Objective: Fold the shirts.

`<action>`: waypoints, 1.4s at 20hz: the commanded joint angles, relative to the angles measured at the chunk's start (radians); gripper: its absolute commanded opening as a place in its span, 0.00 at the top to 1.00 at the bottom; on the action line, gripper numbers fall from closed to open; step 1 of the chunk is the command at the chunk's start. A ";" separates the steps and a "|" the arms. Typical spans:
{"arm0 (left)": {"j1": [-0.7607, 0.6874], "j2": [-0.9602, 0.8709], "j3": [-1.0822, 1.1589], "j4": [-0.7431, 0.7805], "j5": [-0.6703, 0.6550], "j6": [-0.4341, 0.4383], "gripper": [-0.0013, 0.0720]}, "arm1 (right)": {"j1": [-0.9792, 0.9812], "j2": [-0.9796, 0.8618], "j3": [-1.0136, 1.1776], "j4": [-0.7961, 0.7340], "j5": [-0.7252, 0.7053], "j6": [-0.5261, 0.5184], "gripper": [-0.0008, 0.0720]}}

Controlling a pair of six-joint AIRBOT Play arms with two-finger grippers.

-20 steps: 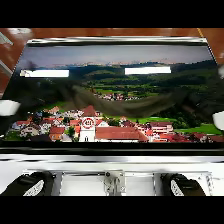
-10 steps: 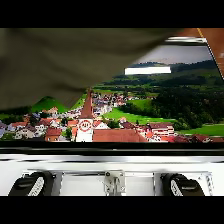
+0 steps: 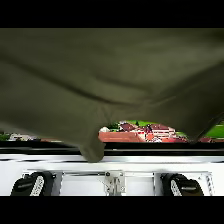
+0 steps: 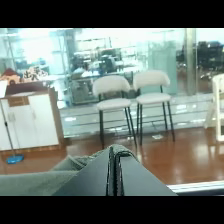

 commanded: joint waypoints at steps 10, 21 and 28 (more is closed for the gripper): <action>0.005 0.077 -0.050 0.212 -0.550 -0.062 0.93 | 0.000 -0.019 0.142 -0.165 0.864 0.066 0.91; 0.001 -0.237 -0.504 0.230 -0.222 0.012 0.93 | 0.000 -0.531 -0.189 -0.074 0.425 0.073 0.91; -0.126 -0.687 -0.504 -0.049 -0.073 0.169 0.92 | 0.003 -0.855 -0.190 0.101 0.105 0.230 0.91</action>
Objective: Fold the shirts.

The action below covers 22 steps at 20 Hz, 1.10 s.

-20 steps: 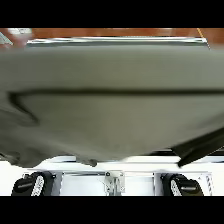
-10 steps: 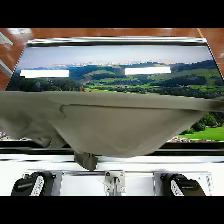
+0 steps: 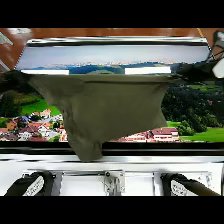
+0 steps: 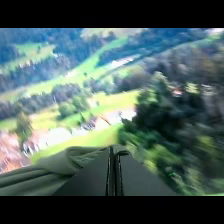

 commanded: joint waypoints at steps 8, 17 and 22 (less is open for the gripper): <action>-0.166 -0.407 -0.004 -0.105 -0.143 -0.024 0.63 | -0.007 -0.216 0.005 0.134 0.033 0.002 0.04; 0.344 -0.226 -0.125 -0.020 -0.668 -0.009 0.18 | -0.343 -0.090 0.083 -0.097 0.517 -0.324 0.04; 0.319 -0.136 -0.580 -0.104 -0.480 0.066 0.01 | -0.517 -0.082 -0.101 0.358 0.534 -0.346 0.04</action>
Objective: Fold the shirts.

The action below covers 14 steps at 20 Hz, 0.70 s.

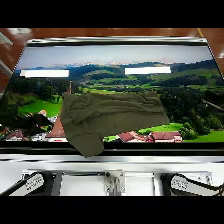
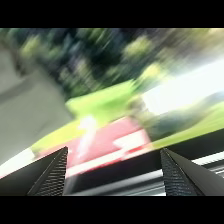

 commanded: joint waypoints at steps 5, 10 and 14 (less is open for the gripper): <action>-0.094 0.015 -0.372 -0.196 0.338 0.087 0.02 | -0.070 0.010 -0.127 0.308 0.043 -0.042 0.04; -0.207 0.005 -0.370 -0.241 0.483 0.085 0.04 | -0.070 0.010 -0.127 0.311 0.039 -0.040 0.04; -0.256 -0.045 -0.370 -0.353 0.548 0.095 0.10 | -0.070 0.010 -0.127 0.311 0.027 -0.035 0.04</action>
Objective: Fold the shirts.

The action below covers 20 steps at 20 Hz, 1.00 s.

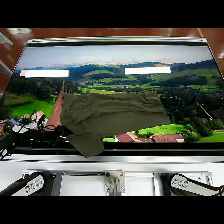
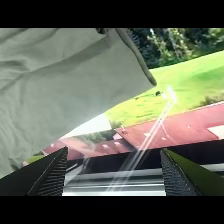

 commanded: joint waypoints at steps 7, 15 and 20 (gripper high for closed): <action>-0.081 -0.054 0.011 -0.187 0.029 0.088 0.92 | -0.001 0.001 -0.077 0.000 -0.098 0.013 0.04; -0.081 0.151 0.076 -0.187 -0.082 0.063 0.93 | 0.022 -0.044 -0.304 0.071 -0.305 0.008 0.04; -0.081 0.275 0.083 -0.187 -0.121 0.035 0.93 | 0.174 -0.143 -0.304 0.076 -0.414 0.013 0.04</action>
